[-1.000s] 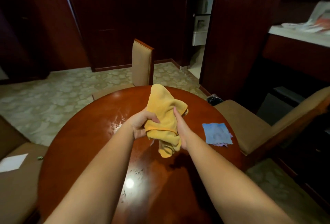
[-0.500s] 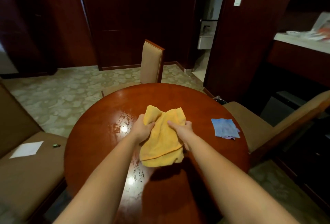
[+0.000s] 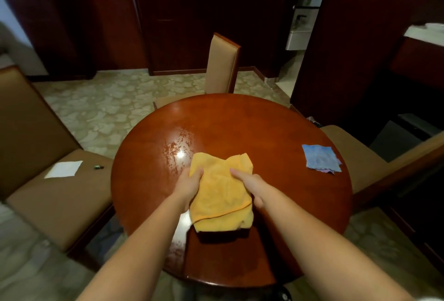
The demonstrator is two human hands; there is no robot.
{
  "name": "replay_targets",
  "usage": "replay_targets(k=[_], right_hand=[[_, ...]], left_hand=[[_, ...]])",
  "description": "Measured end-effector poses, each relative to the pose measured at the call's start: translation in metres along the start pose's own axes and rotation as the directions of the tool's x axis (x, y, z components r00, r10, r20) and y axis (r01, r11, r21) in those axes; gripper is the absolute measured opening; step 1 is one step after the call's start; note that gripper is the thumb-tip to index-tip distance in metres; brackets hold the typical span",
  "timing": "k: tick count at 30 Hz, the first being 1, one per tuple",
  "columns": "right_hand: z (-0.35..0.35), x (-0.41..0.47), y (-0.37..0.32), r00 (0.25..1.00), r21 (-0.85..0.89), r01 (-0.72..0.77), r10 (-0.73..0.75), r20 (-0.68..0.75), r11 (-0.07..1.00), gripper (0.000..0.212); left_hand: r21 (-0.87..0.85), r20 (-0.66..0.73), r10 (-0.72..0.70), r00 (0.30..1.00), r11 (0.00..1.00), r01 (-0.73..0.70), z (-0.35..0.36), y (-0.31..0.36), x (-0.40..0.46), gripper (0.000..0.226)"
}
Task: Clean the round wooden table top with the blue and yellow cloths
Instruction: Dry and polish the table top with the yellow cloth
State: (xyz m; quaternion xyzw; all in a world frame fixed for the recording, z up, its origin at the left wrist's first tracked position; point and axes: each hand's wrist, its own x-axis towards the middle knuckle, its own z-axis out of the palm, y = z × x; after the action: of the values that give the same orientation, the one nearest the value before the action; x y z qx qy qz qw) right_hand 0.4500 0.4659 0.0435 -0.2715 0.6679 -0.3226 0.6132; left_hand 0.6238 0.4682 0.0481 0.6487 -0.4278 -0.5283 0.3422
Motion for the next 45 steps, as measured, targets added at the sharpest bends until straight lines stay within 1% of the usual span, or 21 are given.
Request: replay_targets(k=[2,3,5,7,10,12,15,17,21,24,26,28,30,32,33,34,36,38,40,43,45], right_hand=[[0.000,0.004,0.010,0.995,-0.201,0.060,-0.074,-0.063,0.978,0.061],[0.000,0.004,0.014,0.992,-0.275,0.092,-0.113,-0.061,0.957,0.056],[0.003,0.003,0.020,0.981,-0.354,0.169,-0.190,-0.026,0.920,0.043],[0.007,0.004,0.026,0.961,-0.410,0.245,-0.276,-0.017,0.878,0.035],[0.012,0.003,0.031,0.932,-0.440,0.302,-0.359,-0.051,0.845,0.036],[0.013,0.003,0.034,0.934,-0.434,0.295,-0.353,-0.057,0.851,0.041],[0.015,0.004,0.043,0.935,-0.432,0.295,-0.351,-0.054,0.852,0.046],[0.016,0.006,0.052,0.925,-0.503,0.301,-0.376,-0.053,0.810,0.044],[0.024,0.008,0.072,0.886,-0.709,0.289,-0.460,-0.057,0.644,0.035],[0.033,0.007,0.080,0.847,-0.712,0.301,-0.521,-0.106,0.634,0.033],[0.038,0.007,0.082,0.845,-0.739,0.260,-0.517,-0.137,0.621,0.034],[0.041,0.010,0.084,0.865,-0.810,0.180,-0.482,-0.140,0.558,0.035],[0.042,0.015,0.089,0.858,-0.877,0.143,-0.499,-0.121,0.458,0.045],[0.045,0.017,0.092,0.784,-0.921,0.211,-0.620,-0.042,0.329,0.051],[0.049,0.016,0.093,0.752,-0.924,0.271,-0.659,0.028,0.270,0.050],[0.052,0.016,0.094,0.739,-0.917,0.336,-0.663,0.116,0.214,0.049],[0.057,0.019,0.104,0.764,-0.902,0.422,-0.573,0.298,0.094,0.051],[0.057,0.028,0.120,0.778,-0.897,0.441,-0.490,0.393,-0.019,0.060],[0.056,0.034,0.130,0.773,-0.916,0.398,-0.515,0.370,-0.060,0.065],[0.057,0.042,0.134,0.814,-0.937,0.350,-0.490,0.312,-0.016,0.057],[0.056,0.050,0.134,0.811,-0.934,0.356,-0.489,0.323,-0.027,0.057]], left_hand=[[0.213,0.045,0.061,0.997,0.975,-0.070,-0.002,-0.011,-0.001,0.047],[0.303,0.033,0.062,0.997,0.950,-0.070,-0.003,-0.015,0.000,0.050],[0.408,-0.030,0.089,0.996,0.911,-0.069,-0.006,-0.023,0.003,0.050],[0.419,-0.086,0.096,0.992,0.907,-0.052,-0.006,-0.028,0.004,0.046],[0.390,-0.138,0.033,0.990,0.920,0.024,-0.003,-0.040,0.006,0.045],[0.383,-0.167,-0.038,0.985,0.918,0.100,0.000,-0.049,0.006,0.052],[0.374,-0.192,-0.080,0.978,0.915,0.148,0.002,-0.060,0.001,0.056],[0.354,-0.209,-0.093,0.974,0.921,0.164,0.001,-0.069,-0.002,0.056],[0.458,-0.253,-0.092,0.963,0.865,0.203,-0.008,-0.090,-0.004,0.055],[0.487,-0.276,-0.064,0.959,0.851,0.197,-0.011,-0.102,-0.003,0.054],[0.494,-0.278,-0.092,0.956,0.840,0.225,-0.013,-0.106,-0.002,0.056],[0.550,-0.305,-0.042,0.951,0.808,0.212,-0.014,-0.107,-0.004,0.050],[0.654,-0.340,0.163,0.926,0.748,0.108,-0.013,-0.111,-0.007,0.040],[0.730,-0.270,0.387,0.882,0.679,-0.075,-0.010,-0.115,-0.009,0.033],[0.752,-0.194,0.455,0.869,0.638,-0.166,-0.006,-0.117,-0.009,0.033],[0.764,-0.106,0.482,0.870,0.600,-0.240,-0.003,-0.120,-0.009,0.035],[0.794,0.065,0.439,0.896,0.521,-0.313,0.005,-0.128,-0.008,0.044],[0.845,0.152,0.362,0.920,0.436,-0.310,0.011,-0.142,-0.007,0.052],[0.865,0.167,0.344,0.924,0.398,-0.304,0.013,-0.150,-0.006,0.057],[0.906,0.150,0.366,0.918,0.321,-0.276,0.014,-0.152,0.000,0.065],[0.897,0.141,0.326,0.935,0.358,-0.260,0.014,-0.150,0.003,0.063]])
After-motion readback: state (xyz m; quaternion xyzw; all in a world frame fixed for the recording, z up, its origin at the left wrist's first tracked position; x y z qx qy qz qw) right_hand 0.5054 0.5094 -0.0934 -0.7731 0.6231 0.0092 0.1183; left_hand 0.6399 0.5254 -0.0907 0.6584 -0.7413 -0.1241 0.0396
